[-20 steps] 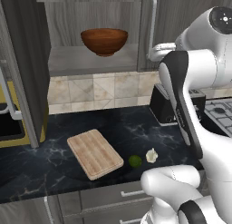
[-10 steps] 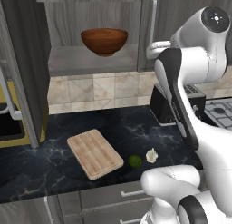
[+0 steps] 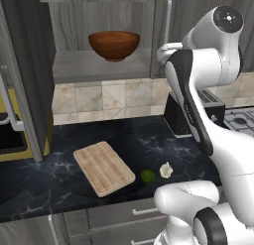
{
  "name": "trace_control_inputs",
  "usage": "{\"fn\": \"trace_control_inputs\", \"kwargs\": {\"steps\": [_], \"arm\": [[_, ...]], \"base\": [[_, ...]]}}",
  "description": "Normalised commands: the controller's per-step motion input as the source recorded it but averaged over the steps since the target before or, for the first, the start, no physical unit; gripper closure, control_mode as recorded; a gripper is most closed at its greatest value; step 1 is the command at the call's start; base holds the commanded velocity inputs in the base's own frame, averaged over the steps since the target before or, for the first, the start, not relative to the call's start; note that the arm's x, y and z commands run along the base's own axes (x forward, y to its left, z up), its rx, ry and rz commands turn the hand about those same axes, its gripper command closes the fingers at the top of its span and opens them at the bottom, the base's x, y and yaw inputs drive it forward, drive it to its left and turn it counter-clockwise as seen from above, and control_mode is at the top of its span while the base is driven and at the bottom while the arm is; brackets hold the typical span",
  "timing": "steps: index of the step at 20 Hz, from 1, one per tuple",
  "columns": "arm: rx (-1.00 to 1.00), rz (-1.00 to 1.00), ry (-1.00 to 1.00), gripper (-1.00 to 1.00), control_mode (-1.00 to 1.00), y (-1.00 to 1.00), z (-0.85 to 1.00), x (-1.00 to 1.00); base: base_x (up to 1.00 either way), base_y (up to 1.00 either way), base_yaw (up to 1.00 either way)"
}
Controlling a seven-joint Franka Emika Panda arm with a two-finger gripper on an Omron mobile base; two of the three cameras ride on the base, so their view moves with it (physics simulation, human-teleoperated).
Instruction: Open the cabinet. Place the bowl and condiment on the counter. Then place the lime and garlic on the cutting board.
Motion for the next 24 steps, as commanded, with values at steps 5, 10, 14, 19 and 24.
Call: {"fn": "trace_control_inputs", "kwargs": {"steps": [5,10,14,19,24], "arm": [[0.0,0.0,0.0,-1.0,-1.0,0.0,0.0,0.18],[0.0,0.0,0.0,-1.0,-1.0,0.01,0.0,0.2],[0.01,0.0,0.0,-1.0,-1.0,0.0,0.0,0.22],[0.0,0.0,0.0,-1.0,-1.0,0.0,0.0,0.22],[0.0,0.0,0.0,-1.0,-1.0,0.01,0.0,0.25]], "base": [[0.0,0.0,0.0],[0.0,0.0,0.0],[0.0,0.0,0.0],[0.0,0.0,0.0],[0.0,0.0,0.0]]}}
